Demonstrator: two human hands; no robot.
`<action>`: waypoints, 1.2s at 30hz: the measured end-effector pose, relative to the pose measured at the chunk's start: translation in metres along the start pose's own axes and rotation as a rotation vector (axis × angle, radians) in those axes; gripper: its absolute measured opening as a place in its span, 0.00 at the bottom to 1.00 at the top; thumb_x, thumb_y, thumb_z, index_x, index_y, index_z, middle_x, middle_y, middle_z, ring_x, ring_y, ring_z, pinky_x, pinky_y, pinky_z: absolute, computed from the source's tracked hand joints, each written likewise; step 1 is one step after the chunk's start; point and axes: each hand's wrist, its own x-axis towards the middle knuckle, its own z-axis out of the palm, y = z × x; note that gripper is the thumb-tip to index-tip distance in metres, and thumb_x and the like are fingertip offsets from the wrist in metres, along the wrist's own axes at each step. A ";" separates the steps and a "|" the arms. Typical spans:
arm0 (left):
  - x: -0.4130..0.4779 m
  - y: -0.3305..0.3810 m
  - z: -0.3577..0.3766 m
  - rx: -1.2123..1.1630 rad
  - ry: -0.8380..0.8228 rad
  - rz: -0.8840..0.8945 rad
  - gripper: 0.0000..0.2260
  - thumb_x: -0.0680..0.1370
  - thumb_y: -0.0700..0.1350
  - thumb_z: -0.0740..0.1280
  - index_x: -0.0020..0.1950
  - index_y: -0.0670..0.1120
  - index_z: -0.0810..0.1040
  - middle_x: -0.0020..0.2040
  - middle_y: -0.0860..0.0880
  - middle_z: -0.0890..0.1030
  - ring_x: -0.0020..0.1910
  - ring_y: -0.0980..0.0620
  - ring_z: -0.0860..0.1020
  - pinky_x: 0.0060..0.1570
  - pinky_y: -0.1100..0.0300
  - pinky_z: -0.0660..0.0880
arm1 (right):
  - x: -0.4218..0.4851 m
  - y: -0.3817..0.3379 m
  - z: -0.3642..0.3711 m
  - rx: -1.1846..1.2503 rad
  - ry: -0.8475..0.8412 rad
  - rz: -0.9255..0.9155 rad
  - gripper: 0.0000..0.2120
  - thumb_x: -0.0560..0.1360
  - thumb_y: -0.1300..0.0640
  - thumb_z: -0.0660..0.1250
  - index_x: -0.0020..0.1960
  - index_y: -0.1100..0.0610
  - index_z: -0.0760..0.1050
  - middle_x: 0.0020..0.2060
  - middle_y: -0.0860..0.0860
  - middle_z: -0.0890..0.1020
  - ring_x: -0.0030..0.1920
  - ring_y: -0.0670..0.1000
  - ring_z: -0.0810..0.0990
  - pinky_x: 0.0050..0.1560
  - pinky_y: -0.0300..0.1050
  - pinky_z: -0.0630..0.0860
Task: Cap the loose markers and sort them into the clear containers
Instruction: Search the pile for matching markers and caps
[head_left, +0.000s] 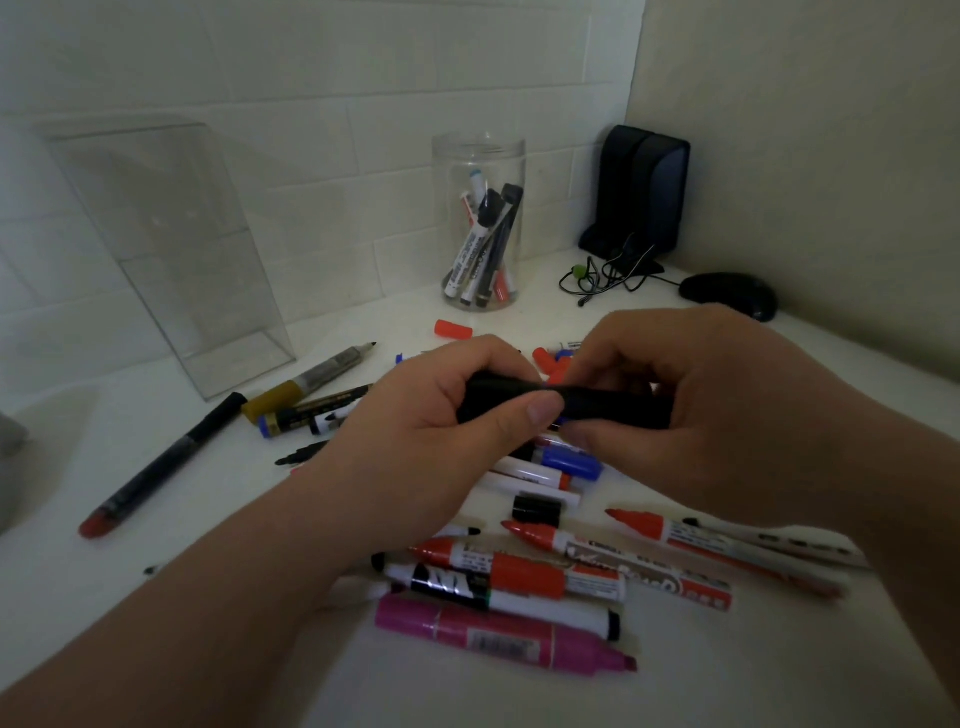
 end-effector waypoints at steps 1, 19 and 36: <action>0.000 -0.001 -0.001 -0.005 -0.006 -0.001 0.07 0.73 0.56 0.66 0.47 0.55 0.80 0.29 0.60 0.76 0.26 0.63 0.70 0.28 0.69 0.67 | -0.001 0.000 -0.001 -0.001 -0.002 -0.007 0.08 0.69 0.45 0.70 0.48 0.43 0.79 0.38 0.37 0.81 0.35 0.43 0.81 0.37 0.36 0.76; -0.002 -0.002 -0.011 -0.010 0.033 0.072 0.04 0.74 0.53 0.68 0.48 0.58 0.77 0.32 0.57 0.76 0.28 0.60 0.71 0.30 0.69 0.69 | -0.004 0.004 -0.019 0.010 -0.002 -0.079 0.14 0.70 0.43 0.69 0.55 0.40 0.83 0.37 0.36 0.83 0.33 0.45 0.80 0.29 0.29 0.69; -0.007 0.003 -0.006 0.006 -0.085 0.026 0.05 0.78 0.59 0.63 0.45 0.61 0.72 0.31 0.55 0.77 0.28 0.58 0.71 0.31 0.59 0.69 | -0.004 -0.006 -0.009 -0.001 0.031 -0.187 0.12 0.73 0.45 0.69 0.55 0.45 0.84 0.36 0.38 0.83 0.32 0.40 0.79 0.30 0.32 0.73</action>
